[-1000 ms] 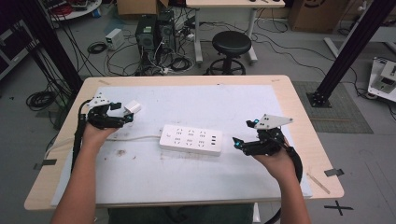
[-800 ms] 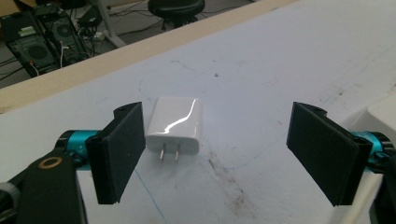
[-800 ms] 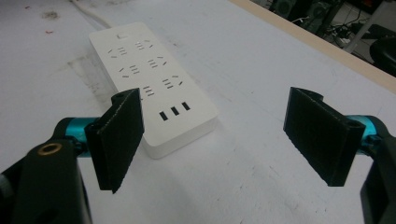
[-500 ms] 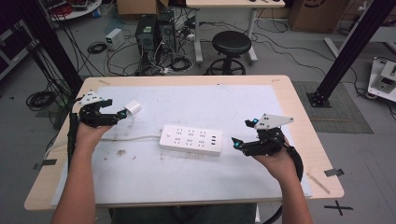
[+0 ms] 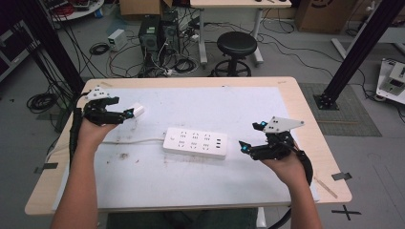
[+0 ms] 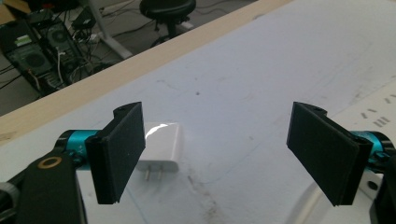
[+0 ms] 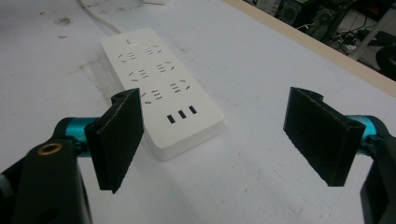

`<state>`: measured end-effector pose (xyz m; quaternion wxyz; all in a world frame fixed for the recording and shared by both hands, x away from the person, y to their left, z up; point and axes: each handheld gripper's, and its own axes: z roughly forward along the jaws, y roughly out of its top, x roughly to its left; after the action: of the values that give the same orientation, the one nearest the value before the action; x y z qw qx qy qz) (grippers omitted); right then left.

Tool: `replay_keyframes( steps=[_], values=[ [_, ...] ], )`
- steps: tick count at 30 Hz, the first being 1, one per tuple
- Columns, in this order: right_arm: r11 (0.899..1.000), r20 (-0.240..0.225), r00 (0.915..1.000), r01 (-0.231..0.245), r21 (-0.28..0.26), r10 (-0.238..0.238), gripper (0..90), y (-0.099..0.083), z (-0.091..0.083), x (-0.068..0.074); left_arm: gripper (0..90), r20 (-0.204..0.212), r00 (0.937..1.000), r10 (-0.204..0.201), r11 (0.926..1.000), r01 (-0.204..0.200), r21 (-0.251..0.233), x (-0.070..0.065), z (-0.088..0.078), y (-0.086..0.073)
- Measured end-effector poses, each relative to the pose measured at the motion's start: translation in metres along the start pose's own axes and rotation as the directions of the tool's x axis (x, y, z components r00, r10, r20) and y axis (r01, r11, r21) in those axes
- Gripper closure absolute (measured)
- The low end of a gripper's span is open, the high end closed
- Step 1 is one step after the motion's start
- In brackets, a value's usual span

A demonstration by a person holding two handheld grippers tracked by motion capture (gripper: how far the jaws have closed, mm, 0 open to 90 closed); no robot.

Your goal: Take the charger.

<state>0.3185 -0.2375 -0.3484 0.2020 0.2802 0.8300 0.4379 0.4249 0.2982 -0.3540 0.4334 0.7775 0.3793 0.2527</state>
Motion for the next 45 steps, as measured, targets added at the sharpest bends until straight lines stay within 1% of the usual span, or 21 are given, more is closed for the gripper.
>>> replay_keyframes(
  steps=[1,2,4,6,7,8,10,11,12,15,17,21,22,23,25,29,30,34,37,40,45],
  values=[
    [1.0,0.0,1.0,0.0,0.0,0.0,20.9,0.0,0.0,0.0,19.4,0.0,1.0,0.0,1.0,0.0,0.0,0.0,0.0,0.0],
    [1.0,-0.001,1.0,0.0,0.001,0.0,20.9,0.0,0.001,0.0,19.4,0.002,0.9996,-0.029,0.9996,0.029,0.005,0.006,0.005,0.002],
    [1.0,-0.003,1.0,-0.008,0.001,0.008,20.9,-0.001,0.003,0.0,19.3,-0.004,0.9999,-0.013,0.9994,0.014,0.033,0.008,0.01,0.004],
    [1.0,-0.003,1.0,-0.009,0.0,0.009,20.9,-0.002,0.004,0.0,19.0,-0.004,0.9999,-0.013,0.9994,0.014,0.033,0.008,0.01,0.004],
    [1.0,-0.007,0.9999,-0.013,-0.001,0.013,20.8,-0.001,0.004,0.001,19.0,0.008,0.9999,-0.006,0.999,0.006,0.044,0.012,0.022,0.013],
    [1.0,-0.008,0.9999,-0.011,0.002,0.011,20.9,0.0,0.005,0.001,19.0,0.005,1.0,-0.007,0.9985,0.007,0.054,0.014,0.025,0.015],
    [1.0,-0.007,1.0,-0.006,0.005,0.006,20.9,0.0,0.005,0.0,18.9,0.005,1.0,-0.007,0.9985,0.007,0.054,0.014,0.025,0.015],
    [1.0,-0.008,0.9999,-0.011,0.009,0.011,20.9,0.0,0.005,0.002,19.0,0.009,0.9998,-0.019,0.9991,0.019,0.037,0.017,0.032,0.018],
    [1.0,-0.008,0.9999,-0.011,0.009,0.011,20.9,0.0,0.005,0.002,19.0,0.009,0.9998,-0.019,0.9991,0.019,0.037,0.017,0.032,0.018],
    [1.0,-0.007,1.0,-0.005,0.008,0.005,20.9,0.0,0.005,0.003,19.0,0.012,0.9998,-0.019,0.9969,0.018,0.076,0.022,0.049,0.01],
    [1.0,-0.005,1.0,-0.007,0.01,0.007,20.9,0.001,0.005,0.004,19.0,0.019,0.9993,-0.033,0.9951,0.031,0.094,0.028,0.059,0.004],
    [1.0,-0.005,1.0,-0.008,0.016,0.008,20.9,0.001,0.006,0.005,18.9,0.024,0.9989,-0.04,0.9923,0.037,0.119,0.033,0.071,-0.005],
    [1.0,-0.005,1.0,-0.006,0.018,0.006,20.9,0.001,0.006,0.005,18.9,0.022,0.9988,-0.045,0.9885,0.041,0.145,0.037,0.078,-0.011],
    [1.0,-0.005,1.0,-0.006,0.018,0.006,20.9,0.001,0.006,0.005,18.4,0.022,0.9988,-0.045,0.9885,0.041,0.145,0.037,0.078,-0.011],
    [1.0,-0.002,1.0,-0.002,0.027,0.002,20.9,0.002,0.009,0.006,18.4,0.031,0.9977,-0.061,0.9857,0.055,0.159,0.042,0.089,-0.02],
    [0.999,-0.001,1.0,-0.01,0.034,0.01,20.8,0.002,0.009,0.006,18.4,0.028,0.9978,-0.06,0.9832,0.054,0.174,0.043,0.094,-0.024],
    [0.999,0.001,0.9999,-0.011,0.034,0.011,20.9,0.001,0.01,0.007,18.4,0.027,0.9972,-0.069,0.9773,0.062,0.203,0.046,0.101,-0.031],
    [0.999,-0.001,1.0,-0.007,0.038,0.007,20.9,0.001,0.011,0.008,18.4,0.027,0.9969,-0.074,0.9735,0.066,0.219,0.049,0.104,-0.037],
    [0.999,0.0,1.0,-0.007,0.043,0.007,20.8,0.001,0.012,0.009,18.4,0.038,0.996,-0.081,0.974,0.071,0.215,0.05,0.105,-0.039],
    [0.999,-0.003,1.0,0.0,0.046,0.001,20.8,0.002,0.014,0.009,19.5,0.045,0.9969,-0.064,0.9732,0.053,0.224,0.051,0.105,-0.04],
    [0.999,-0.006,1.0,0.006,0.047,-0.005,20.9,0.004,0.017,0.009,22.4,0.039,0.9967,-0.072,0.9706,0.061,0.233,0.051,0.105,-0.041]
  ],
)
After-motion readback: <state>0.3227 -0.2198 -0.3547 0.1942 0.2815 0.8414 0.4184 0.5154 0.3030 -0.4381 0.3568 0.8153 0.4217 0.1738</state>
